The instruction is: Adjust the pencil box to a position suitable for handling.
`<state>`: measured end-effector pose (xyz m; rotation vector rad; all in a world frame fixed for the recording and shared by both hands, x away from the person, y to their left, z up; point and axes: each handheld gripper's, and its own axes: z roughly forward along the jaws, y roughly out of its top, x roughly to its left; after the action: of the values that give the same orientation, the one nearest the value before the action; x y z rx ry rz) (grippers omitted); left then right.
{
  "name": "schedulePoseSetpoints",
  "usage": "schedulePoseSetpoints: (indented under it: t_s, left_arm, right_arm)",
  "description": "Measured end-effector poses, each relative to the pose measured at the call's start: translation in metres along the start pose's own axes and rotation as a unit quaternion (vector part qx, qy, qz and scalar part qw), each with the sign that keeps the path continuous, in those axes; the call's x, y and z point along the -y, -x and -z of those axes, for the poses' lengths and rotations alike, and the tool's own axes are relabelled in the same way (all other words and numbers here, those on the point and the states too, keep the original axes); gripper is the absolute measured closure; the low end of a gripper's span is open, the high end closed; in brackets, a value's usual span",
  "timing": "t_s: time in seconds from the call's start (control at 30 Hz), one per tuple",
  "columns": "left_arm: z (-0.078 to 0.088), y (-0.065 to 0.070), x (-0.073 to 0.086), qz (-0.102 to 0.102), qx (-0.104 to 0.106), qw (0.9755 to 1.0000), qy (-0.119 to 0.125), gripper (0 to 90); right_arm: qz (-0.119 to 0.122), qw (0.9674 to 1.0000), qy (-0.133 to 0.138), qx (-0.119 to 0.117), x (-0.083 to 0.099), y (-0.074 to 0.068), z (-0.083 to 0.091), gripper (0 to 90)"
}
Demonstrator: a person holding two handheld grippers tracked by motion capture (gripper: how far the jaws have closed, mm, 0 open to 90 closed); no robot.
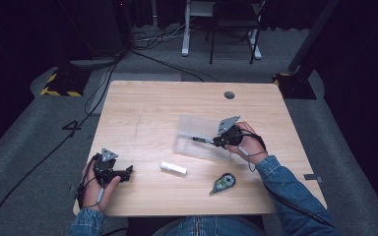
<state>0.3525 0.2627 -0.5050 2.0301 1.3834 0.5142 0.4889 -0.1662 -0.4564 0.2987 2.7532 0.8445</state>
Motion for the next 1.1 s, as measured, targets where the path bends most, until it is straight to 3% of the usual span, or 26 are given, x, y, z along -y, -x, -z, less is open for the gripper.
schedulePoseSetpoints:
  t_s: [1.1]
  left_arm:
    - [-0.0002,0.0,-0.0001,0.0,0.0,1.0,0.0,9.3]
  right_arm:
    - [0.021,0.9989,-0.029,0.03,0.0025,-0.0052,-0.0064,79.9]
